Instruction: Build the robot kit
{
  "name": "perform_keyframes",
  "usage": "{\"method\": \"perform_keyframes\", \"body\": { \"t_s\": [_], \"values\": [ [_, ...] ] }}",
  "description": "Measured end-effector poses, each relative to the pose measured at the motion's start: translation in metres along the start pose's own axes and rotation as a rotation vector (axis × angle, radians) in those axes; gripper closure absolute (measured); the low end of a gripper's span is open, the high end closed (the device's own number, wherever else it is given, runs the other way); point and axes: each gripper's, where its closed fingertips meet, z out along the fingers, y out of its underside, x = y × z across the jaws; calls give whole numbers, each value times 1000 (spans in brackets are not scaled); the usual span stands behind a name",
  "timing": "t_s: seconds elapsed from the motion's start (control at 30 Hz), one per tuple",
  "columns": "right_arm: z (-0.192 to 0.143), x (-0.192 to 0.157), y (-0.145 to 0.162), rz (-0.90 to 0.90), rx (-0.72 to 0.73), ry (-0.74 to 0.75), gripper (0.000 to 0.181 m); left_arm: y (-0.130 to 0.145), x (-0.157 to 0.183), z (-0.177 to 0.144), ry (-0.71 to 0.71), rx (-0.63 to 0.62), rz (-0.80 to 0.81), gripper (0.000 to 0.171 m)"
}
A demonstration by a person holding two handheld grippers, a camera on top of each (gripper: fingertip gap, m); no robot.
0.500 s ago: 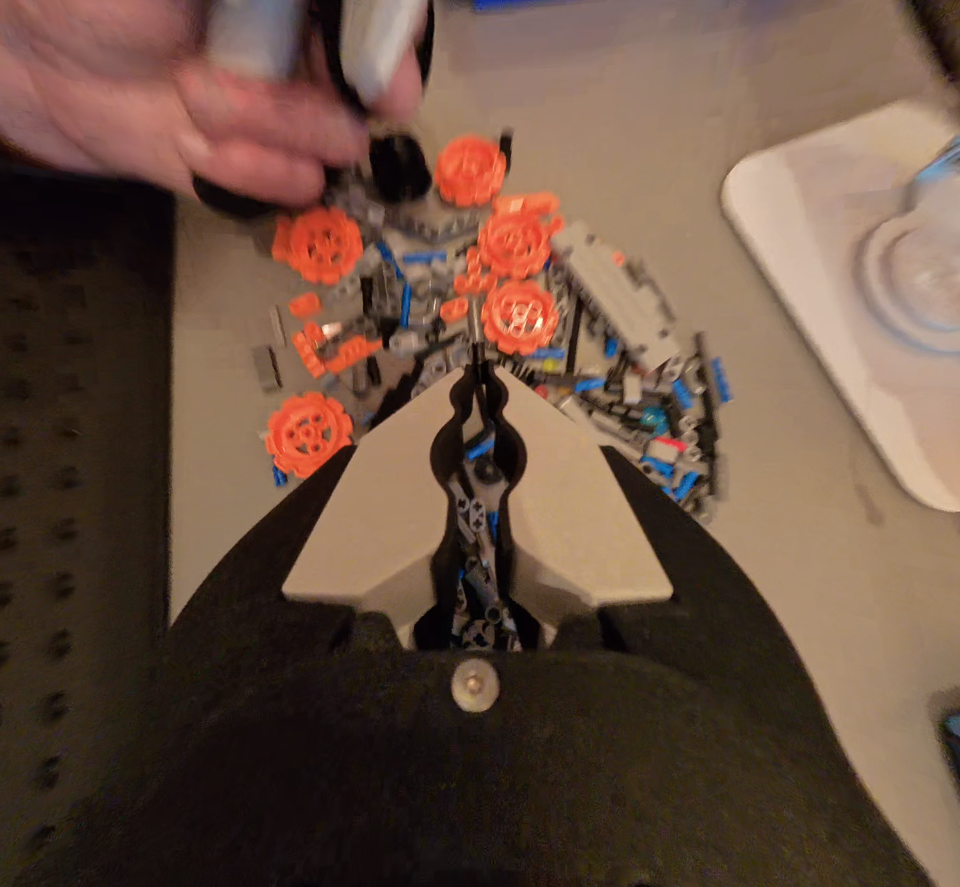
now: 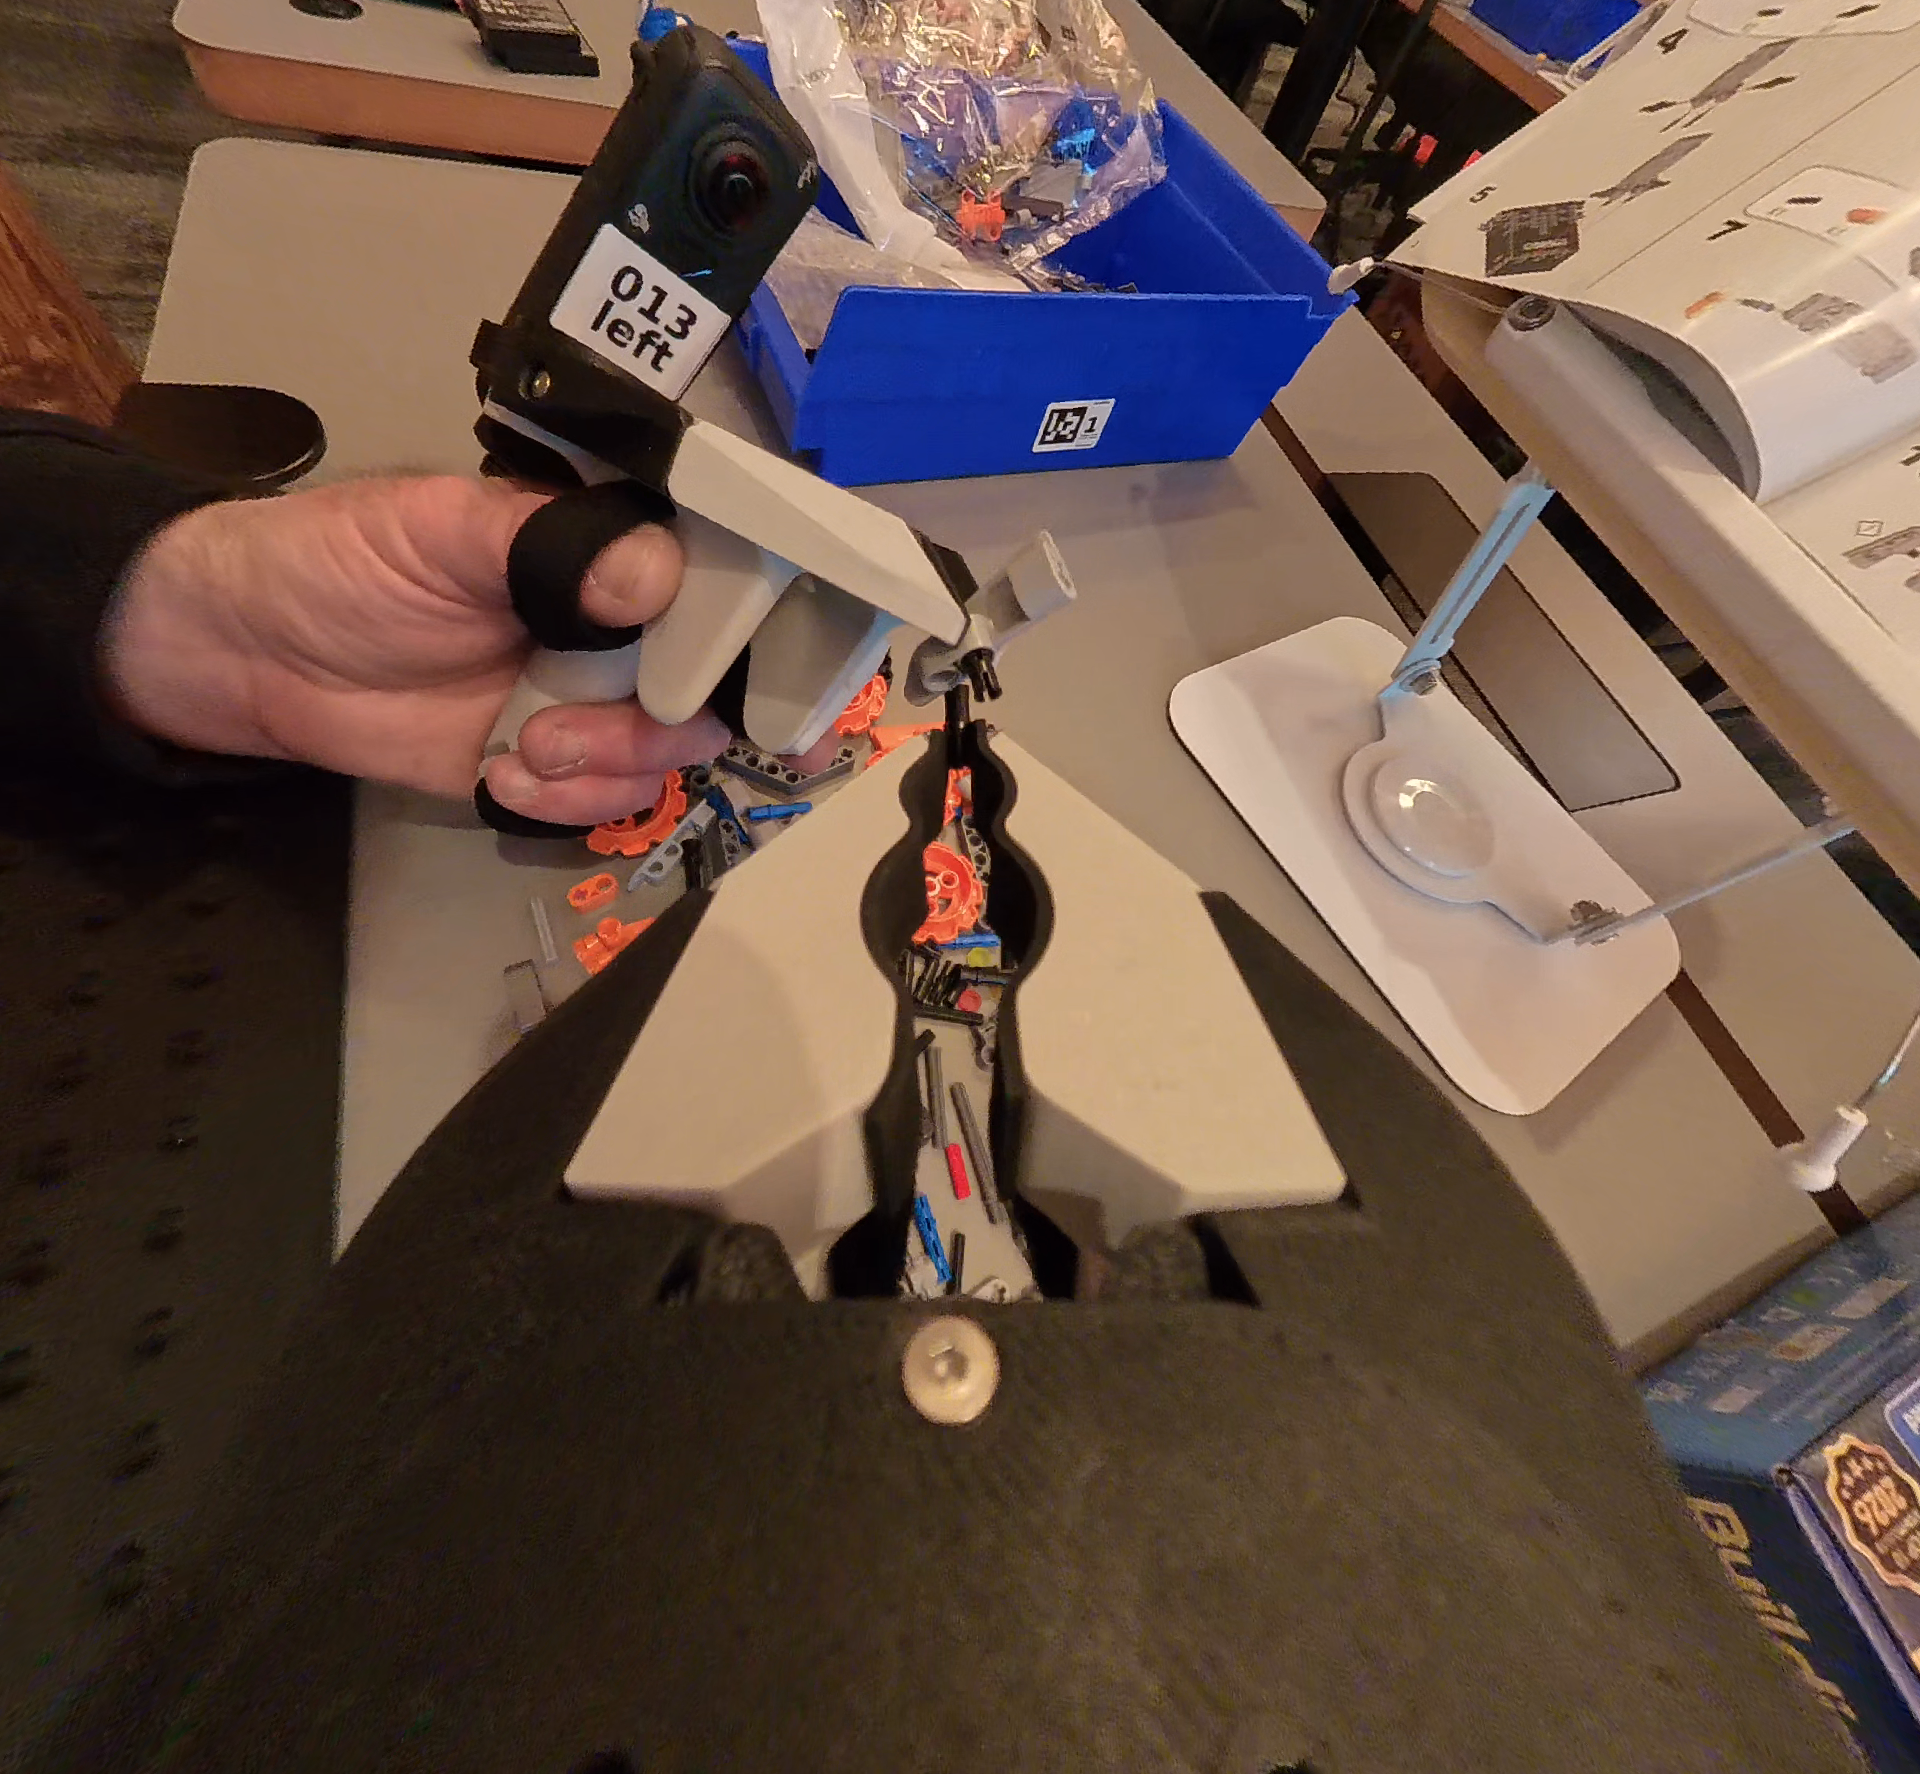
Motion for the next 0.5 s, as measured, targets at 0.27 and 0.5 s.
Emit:
{"method": "perform_keyframes", "body": {
  "t_s": [0.27,0.5],
  "values": [
    [-3,0,1,-9,-11,0,181,3,-4,2,-29,-9,20,168],
    [-4,-1,2,-49,-35,27,181,5,-3,2,-57,-28,81,168]
  ]
}}
